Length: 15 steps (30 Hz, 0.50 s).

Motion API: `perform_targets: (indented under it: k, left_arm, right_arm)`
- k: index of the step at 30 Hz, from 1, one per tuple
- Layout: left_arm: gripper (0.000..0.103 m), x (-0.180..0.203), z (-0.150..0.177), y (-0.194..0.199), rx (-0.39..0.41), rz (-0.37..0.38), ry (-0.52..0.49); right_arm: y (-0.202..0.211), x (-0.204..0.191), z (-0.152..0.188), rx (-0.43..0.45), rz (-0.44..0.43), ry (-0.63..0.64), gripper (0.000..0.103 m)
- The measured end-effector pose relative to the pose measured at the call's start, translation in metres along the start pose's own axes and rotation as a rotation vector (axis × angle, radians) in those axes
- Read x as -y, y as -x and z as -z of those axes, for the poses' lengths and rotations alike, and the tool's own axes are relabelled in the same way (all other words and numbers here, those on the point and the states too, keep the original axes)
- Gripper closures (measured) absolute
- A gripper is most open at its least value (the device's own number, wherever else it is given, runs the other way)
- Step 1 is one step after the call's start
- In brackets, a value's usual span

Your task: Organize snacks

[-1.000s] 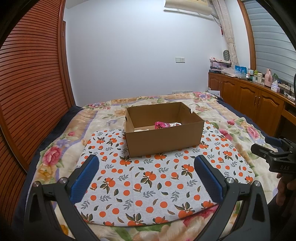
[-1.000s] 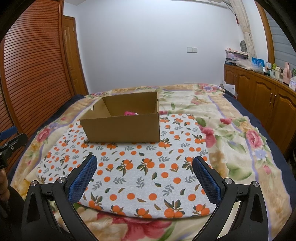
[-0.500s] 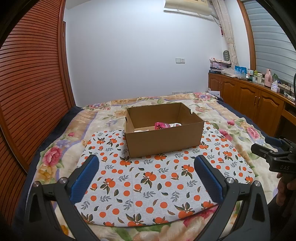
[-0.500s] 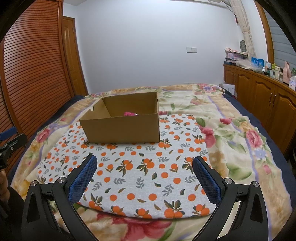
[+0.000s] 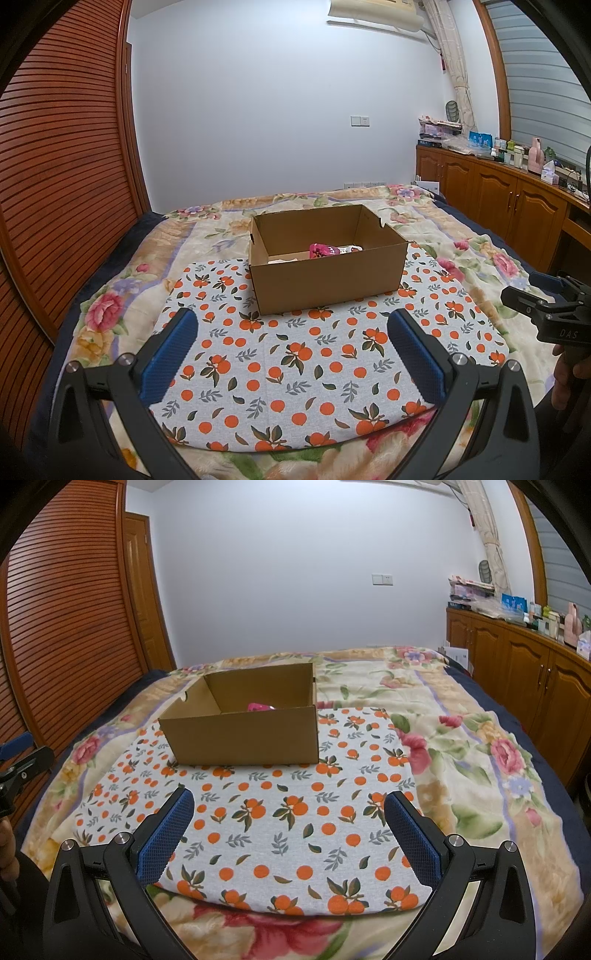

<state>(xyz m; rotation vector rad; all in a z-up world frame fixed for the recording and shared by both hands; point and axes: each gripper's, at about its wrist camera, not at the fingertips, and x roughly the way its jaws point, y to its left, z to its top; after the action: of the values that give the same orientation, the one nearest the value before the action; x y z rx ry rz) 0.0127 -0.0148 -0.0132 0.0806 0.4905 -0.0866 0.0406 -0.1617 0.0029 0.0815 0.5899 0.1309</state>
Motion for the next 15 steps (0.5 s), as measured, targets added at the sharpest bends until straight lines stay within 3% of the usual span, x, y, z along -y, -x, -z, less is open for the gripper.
perform_targets:
  k: [15]
  left_arm:
    - [0.0, 0.0002, 0.0003, 0.0001, 0.002, 0.0, -0.001]
  right_arm:
    - [0.0002, 0.0001, 0.0001, 0.001, -0.001, 0.001, 0.0]
